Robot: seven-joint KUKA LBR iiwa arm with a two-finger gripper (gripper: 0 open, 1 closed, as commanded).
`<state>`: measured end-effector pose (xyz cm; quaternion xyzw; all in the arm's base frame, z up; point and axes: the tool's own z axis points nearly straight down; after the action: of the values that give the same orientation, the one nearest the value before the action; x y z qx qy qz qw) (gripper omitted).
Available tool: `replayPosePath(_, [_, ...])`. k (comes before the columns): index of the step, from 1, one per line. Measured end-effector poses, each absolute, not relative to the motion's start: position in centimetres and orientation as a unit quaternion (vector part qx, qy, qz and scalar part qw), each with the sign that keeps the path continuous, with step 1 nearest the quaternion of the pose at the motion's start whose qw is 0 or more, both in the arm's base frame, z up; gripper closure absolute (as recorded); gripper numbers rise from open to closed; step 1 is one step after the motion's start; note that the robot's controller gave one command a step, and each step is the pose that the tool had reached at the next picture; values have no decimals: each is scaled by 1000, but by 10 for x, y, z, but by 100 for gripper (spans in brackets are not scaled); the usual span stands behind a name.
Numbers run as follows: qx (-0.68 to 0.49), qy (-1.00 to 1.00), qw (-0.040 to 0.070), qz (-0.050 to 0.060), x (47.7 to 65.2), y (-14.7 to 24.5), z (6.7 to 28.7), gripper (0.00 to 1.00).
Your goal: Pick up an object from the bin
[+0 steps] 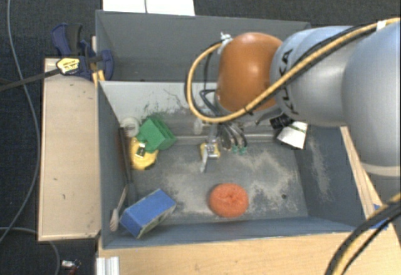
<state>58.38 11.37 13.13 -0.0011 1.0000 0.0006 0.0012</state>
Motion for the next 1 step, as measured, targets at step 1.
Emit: replayPosePath(1, [3,1000,2,1,580,77,94,0])
